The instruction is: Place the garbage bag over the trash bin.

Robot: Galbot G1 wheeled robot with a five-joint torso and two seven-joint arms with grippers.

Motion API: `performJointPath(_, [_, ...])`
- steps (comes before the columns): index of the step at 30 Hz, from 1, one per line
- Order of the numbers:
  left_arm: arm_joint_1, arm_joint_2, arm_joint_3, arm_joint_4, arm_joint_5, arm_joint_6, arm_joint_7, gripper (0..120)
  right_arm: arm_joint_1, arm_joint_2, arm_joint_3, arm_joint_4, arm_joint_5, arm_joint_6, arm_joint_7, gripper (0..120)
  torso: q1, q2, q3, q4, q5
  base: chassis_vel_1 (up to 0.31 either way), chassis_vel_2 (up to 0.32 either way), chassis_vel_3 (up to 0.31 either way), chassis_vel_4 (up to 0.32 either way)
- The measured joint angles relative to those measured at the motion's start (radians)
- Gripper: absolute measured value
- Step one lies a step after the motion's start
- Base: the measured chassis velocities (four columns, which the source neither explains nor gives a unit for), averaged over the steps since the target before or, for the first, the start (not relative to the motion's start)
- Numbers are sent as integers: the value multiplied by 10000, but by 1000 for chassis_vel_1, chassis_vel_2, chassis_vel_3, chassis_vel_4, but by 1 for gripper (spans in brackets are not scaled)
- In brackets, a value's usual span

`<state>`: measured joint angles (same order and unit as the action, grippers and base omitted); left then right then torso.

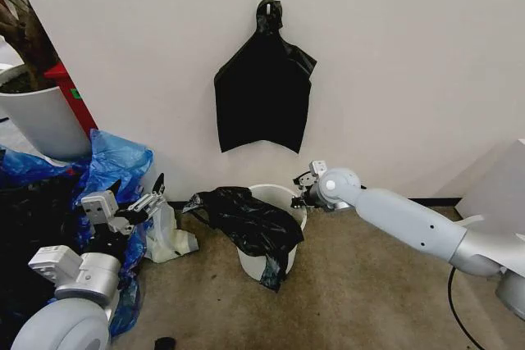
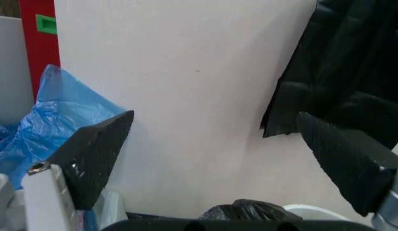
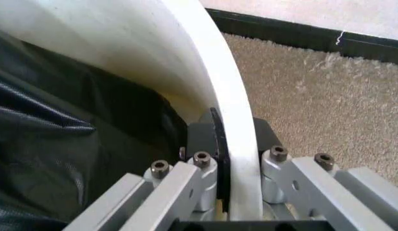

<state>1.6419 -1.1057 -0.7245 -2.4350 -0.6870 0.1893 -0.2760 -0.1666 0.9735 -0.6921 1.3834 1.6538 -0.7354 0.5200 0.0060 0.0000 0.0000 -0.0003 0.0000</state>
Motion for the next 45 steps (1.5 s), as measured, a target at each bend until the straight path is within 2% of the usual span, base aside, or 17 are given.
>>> performJointPath(8, [53,159,109,81,-5,-17,203,100,-149,-12,158,108,-153,16,-37,2,0,0,0,0,-1,0,0,0,0])
performJointPath(11, [387,987,694,516,-81,-231,1378,100,-831,-93,818,577,-873,177,-372,1,0,0,0,0,-2,0,0,0,0])
performJointPath(12, [387,987,694,516,-81,-231,1378,100,-831,-93,818,577,-873,177,-372,1,0,0,0,0,-2,0,0,0,0])
performJointPath(13, [497,1261,874,652,-107,-295,1747,100,-1173,-132,1154,816,-1228,258,-547,1,0,0,0,-7,-1,0,0,0,0])
performJointPath(16, [545,1559,853,755,-355,-508,2224,100,-1987,-223,1934,1366,-2079,447,-960,1,0,0,0,-1,2,0,0,0,0])
performJointPath(18, [546,1583,844,760,-385,-527,2264,100,-2189,-245,2126,1500,-2286,495,-1064,1,0,0,0,0,2,0,0,0,0])
performJointPath(25, [534,1632,777,604,-430,-573,2382,100,-4219,-483,4092,2887,-4396,987,-2103,1,0,0,-1,0,0,0,0,0,0])
performJointPath(33, [519,1659,469,215,-707,-577,2368,100,-5824,-673,5652,3993,-6073,1373,-2919,1,0,0,-1,0,1,0,0,0,0])
performJointPath(45, [664,1197,256,-17,-814,-631,2602,100,-8932,-1039,8659,6128,-9311,2121,-4493,1,-1,0,-1,0,2,0,0,0,0])
